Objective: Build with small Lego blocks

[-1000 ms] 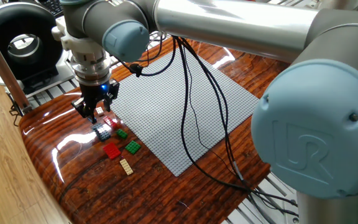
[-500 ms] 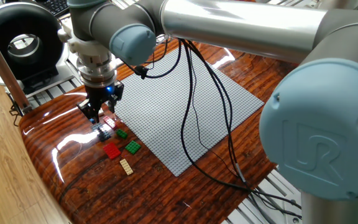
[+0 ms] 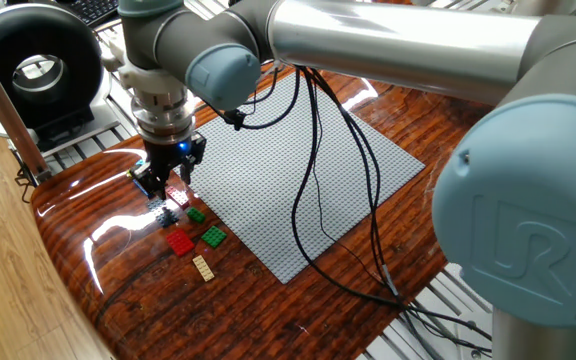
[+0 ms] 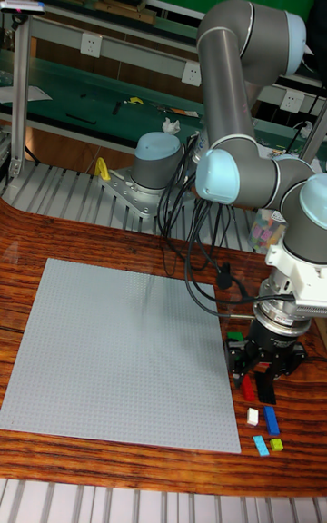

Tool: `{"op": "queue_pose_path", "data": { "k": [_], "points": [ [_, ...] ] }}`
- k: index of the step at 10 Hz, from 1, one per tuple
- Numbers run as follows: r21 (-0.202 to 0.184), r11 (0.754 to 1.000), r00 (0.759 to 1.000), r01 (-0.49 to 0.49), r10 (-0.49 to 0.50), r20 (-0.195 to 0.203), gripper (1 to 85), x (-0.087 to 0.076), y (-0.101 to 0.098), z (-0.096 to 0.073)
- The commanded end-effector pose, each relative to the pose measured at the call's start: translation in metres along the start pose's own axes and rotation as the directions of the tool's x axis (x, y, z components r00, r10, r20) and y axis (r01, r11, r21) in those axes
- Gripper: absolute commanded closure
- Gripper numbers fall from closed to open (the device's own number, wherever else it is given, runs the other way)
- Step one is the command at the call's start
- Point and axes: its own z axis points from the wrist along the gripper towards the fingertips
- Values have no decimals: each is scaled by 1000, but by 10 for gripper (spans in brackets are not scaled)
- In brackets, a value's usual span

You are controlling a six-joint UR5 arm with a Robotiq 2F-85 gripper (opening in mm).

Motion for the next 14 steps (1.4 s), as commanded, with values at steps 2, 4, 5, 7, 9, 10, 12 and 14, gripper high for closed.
{"op": "queue_pose_path", "data": {
  "k": [2, 4, 5, 7, 9, 10, 12, 14],
  "points": [
    [-12, 1000, 1000, -10, 10, 4, 350, 1, 2, -2],
    [-6, 999, 999, -34, 34, 3, 367, 2, 3, 2],
    [-6, 999, 999, -44, 44, 6, 380, 2, 5, 4],
    [5, 999, 999, -49, 49, 9, 397, 2, 4, 7],
    [-4, 999, 999, -42, 42, 14, 403, 4, 2, 10],
    [-6, 999, 999, -37, 37, 14, 403, 5, 1, 10],
    [-9, 999, 999, -38, 38, 13, 413, 7, 1, 11],
    [-15, 999, 999, -38, 38, 13, 413, 7, 3, 12]
  ]
}}
